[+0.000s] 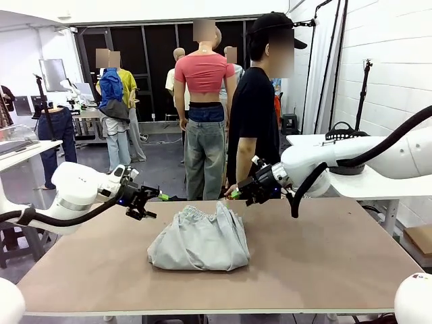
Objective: Fold the training pants.
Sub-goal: Fold the Training pants in half.
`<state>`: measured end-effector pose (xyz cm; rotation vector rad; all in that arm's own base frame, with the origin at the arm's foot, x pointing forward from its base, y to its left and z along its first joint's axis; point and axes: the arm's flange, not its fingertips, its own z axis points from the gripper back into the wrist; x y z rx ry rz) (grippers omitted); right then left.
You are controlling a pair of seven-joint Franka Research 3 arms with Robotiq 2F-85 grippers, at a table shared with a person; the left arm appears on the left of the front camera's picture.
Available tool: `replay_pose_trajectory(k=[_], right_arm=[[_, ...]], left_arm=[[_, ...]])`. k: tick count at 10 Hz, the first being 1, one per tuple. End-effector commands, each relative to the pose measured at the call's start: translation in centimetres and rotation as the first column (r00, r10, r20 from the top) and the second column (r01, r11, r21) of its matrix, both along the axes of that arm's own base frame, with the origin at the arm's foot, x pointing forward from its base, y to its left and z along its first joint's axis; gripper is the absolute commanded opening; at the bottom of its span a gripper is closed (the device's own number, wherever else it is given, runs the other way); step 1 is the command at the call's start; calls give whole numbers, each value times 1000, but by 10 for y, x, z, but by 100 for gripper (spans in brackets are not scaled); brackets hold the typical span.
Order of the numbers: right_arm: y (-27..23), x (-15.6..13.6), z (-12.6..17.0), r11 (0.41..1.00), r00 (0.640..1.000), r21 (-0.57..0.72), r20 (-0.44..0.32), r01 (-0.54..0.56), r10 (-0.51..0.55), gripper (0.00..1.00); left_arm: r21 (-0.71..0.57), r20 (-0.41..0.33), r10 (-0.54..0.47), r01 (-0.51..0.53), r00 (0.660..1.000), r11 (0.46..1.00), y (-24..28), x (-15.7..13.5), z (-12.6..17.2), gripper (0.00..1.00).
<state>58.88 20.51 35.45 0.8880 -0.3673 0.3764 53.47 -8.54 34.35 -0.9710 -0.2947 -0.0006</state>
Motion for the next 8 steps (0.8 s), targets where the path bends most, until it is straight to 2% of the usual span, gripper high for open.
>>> replay_pose_trajectory(k=[1, 2, 3, 8], right_arm=[[6, -15, 8, 1000, 1000, -28, 9, 4, -3, 100], [0, 0, 0, 1000, 1000, 0, 0, 0, 0, 100], [0, 0, 0, 1000, 1000, 0, 0, 0, 0, 100], [0, 0, 0, 1000, 1000, 0, 0, 0, 0, 100]], left_arm=[[21, 31, 24, -25, 999, 999, 1, -15, 14, 100], [17, 49, 0, -1, 999, 1000, -1, -18, 16, 100], [7, 17, 5, -5, 1000, 1000, 2, -6, 9, 100], [7, 17, 5, -5, 1000, 1000, 2, -6, 9, 100]])
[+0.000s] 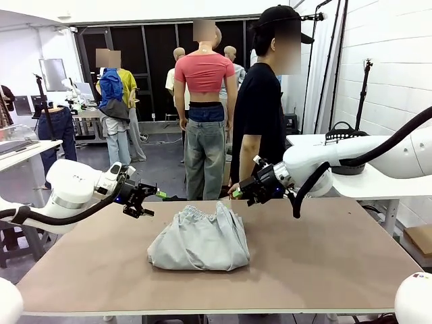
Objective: Fold the training pants.
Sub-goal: Fold the Training pants in half.
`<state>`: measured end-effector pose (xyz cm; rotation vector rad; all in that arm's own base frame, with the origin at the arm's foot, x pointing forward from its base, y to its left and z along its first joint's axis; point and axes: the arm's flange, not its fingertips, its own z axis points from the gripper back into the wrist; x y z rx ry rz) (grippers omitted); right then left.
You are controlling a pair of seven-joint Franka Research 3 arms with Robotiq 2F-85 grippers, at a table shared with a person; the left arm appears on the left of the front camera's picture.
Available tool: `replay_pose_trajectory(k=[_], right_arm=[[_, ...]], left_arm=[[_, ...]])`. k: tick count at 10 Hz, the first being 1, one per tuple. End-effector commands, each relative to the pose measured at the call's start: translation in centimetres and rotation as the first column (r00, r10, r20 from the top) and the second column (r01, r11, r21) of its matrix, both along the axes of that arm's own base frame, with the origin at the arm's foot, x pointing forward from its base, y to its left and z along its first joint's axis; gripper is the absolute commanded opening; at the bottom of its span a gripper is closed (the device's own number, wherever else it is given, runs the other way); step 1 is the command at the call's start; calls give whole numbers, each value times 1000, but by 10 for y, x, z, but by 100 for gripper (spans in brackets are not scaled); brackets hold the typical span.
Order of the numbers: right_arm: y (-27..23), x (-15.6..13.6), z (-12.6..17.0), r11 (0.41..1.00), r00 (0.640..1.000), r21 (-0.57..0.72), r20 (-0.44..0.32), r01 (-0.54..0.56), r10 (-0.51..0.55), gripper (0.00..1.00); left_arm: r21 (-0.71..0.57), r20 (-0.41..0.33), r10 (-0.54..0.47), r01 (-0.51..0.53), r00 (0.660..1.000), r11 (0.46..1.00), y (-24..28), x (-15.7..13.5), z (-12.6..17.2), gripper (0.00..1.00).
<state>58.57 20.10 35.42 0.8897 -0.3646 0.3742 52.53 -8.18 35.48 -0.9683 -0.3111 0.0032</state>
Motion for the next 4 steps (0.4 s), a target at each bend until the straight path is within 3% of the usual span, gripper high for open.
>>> replay_pose_trajectory(k=[1, 4], right_arm=[[4, 3, 0, 1000, 1000, -1, 3, 0, 0, 100], [4, 3, 0, 1000, 1000, -1, 3, 0, 0, 100]], left_arm=[[6, 5, -6, 6, 1000, 1000, -1, 4, -3, 100], [6, 5, -6, 6, 1000, 1000, -1, 4, -3, 100]])
